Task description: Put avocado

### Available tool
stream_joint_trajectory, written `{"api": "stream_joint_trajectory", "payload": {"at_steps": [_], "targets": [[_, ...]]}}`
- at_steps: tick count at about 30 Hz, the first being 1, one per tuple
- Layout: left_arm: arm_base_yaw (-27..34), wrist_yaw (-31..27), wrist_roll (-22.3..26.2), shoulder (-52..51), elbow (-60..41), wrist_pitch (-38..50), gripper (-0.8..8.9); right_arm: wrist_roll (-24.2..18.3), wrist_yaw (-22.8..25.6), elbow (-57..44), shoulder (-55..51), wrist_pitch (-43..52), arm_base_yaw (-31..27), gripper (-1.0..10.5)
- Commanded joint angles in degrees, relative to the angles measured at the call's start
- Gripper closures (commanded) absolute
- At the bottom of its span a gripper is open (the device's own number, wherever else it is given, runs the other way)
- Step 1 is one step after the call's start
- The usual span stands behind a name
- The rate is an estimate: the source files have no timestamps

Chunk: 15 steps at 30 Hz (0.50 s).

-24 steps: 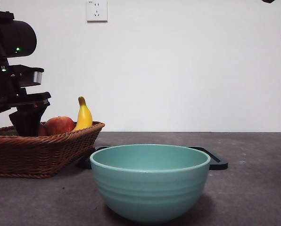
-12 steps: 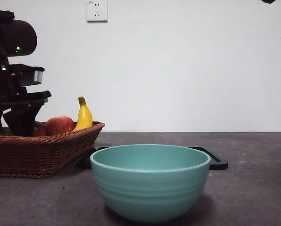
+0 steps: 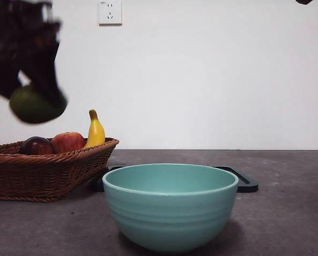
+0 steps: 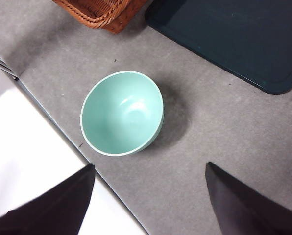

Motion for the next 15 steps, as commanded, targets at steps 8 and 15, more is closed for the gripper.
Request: {"api": "stream_joint_trajectory", "payload": {"at_steps": [8,15], "targets": [[-16.4,1.2,-2.3,-1.3,1.3,0.1,6.11,0.0,0.0,0.8,0.4,0.5,0.3,5.8],[-24.6,1.2,-2.4,4.2,1.3,4.1,6.11,0.0,0.1,0.8,0.4,0.5,0.3,5.8]]}}
